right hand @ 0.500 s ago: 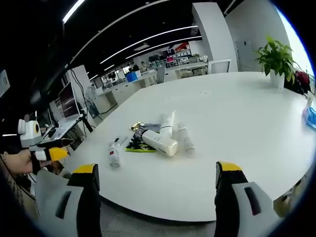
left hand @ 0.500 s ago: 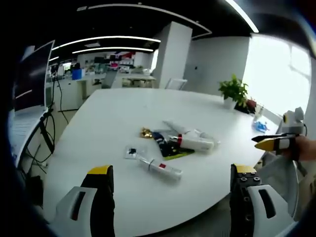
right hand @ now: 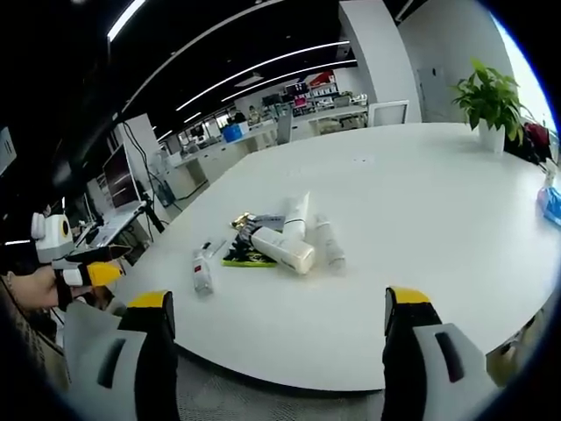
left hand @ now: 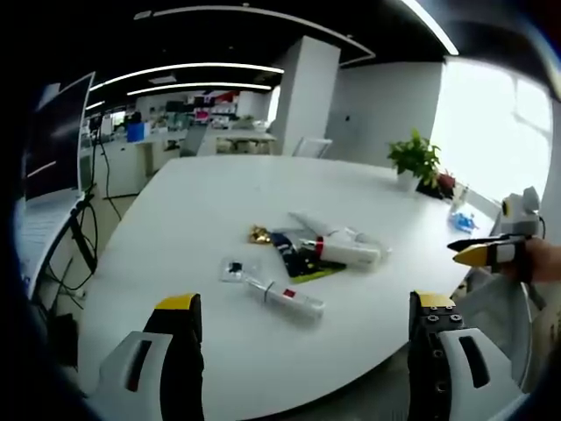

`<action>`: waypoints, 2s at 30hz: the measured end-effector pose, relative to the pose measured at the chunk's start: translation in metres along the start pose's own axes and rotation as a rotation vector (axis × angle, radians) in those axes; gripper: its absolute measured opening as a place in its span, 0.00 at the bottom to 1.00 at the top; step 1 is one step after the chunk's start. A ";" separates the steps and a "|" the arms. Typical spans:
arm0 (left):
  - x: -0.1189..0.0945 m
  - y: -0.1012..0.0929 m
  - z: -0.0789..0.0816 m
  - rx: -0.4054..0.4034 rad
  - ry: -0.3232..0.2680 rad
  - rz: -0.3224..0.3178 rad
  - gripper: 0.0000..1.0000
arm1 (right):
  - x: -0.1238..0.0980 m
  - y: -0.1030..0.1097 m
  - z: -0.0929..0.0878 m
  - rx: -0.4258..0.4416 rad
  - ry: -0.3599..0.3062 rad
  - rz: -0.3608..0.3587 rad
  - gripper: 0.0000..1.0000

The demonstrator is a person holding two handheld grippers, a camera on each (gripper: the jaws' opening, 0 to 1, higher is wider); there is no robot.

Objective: Arrange the skincare products in the storage area until every visible bottle or jar stands upright without overlapping.

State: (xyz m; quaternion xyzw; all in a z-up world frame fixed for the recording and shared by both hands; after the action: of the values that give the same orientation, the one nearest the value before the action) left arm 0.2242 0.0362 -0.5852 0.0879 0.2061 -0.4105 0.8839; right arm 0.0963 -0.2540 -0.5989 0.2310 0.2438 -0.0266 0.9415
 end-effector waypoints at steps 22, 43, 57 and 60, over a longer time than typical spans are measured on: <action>-0.001 0.004 0.001 -0.014 -0.019 0.008 0.96 | 0.011 0.010 0.001 -0.026 0.081 0.031 0.97; -0.002 0.002 0.001 0.001 -0.023 -0.010 0.96 | 0.054 0.014 0.043 -0.251 0.116 0.090 0.86; -0.003 0.005 0.002 -0.030 -0.045 -0.007 0.95 | 0.088 0.016 0.055 -0.368 0.190 0.116 0.80; -0.003 0.005 0.002 -0.028 -0.044 -0.006 0.95 | 0.093 0.015 0.054 -0.374 0.211 0.119 0.79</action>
State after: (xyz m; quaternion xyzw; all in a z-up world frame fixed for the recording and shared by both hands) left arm 0.2273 0.0411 -0.5821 0.0660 0.1927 -0.4120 0.8881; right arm 0.2048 -0.2586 -0.5945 0.0676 0.3278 0.0990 0.9371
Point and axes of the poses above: the point that each gripper's makers call its tool centre point, and the gripper's own axes: x roughly forward along the fingers, y roughly to its left, z roughly out of its top, the point moved 7 cm from there along -x, roughly backward along the fingers, and after that the axes turned 11 degrees about x, right-handed, at the moved point
